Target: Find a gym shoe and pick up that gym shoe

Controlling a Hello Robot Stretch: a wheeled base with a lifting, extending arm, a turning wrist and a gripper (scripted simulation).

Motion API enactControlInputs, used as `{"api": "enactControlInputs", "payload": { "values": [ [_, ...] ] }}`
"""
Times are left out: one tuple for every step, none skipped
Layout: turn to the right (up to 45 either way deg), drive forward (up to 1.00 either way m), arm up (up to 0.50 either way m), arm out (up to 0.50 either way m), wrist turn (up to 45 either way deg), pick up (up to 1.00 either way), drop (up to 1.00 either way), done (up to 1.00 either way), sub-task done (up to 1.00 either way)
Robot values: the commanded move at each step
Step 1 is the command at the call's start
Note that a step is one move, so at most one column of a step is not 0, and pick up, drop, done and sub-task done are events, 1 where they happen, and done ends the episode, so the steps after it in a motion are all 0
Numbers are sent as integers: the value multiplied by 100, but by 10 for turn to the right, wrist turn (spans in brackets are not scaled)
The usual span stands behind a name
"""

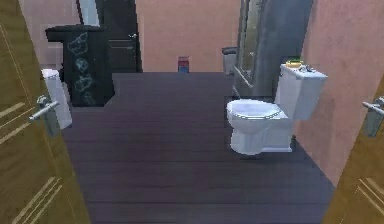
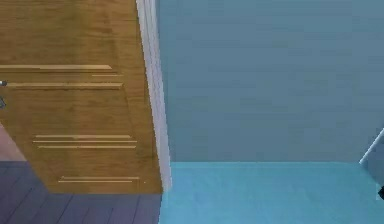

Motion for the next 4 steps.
{"api": "enactControlInputs", "payload": {
  "values": [
    [0,100,0,0,0,0,0,0,0],
    [-30,0,0,0,0,0,0,0,0],
    [0,40,0,0,0,0,0,0,0],
    [-150,0,0,0,0,0,0,0,0]
  ]
}}
